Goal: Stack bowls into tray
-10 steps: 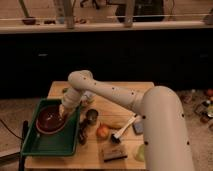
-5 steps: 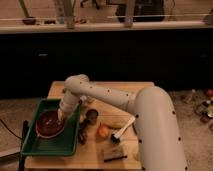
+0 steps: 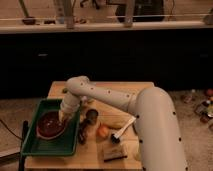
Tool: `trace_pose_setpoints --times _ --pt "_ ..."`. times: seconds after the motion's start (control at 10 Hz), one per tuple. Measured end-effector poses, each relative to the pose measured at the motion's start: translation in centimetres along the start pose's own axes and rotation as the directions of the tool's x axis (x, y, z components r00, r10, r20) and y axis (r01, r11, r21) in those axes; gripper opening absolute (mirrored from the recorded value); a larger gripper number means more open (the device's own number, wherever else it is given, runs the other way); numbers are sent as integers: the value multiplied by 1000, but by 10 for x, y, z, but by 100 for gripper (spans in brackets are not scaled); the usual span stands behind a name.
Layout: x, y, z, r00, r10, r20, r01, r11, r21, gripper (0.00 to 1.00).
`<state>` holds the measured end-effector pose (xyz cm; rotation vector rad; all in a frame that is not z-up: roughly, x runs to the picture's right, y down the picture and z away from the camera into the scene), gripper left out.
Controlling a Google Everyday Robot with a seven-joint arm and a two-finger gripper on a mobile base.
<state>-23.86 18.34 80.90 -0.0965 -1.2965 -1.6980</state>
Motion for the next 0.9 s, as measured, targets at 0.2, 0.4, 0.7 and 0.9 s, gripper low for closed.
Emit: trace_pose_setpoints --times 0.2,0.4,0.7,0.9 --pt "-2 0 0 1000 3 2 -3 1000 2 79" --pt "-3 0 0 1000 4 2 -4 1000 3 80" --pt "-3 -2 -3 1000 1 -1 -1 1000 4 80" --pt "-1 -3 -8 1000 -4 -10 4 1000 1 80"
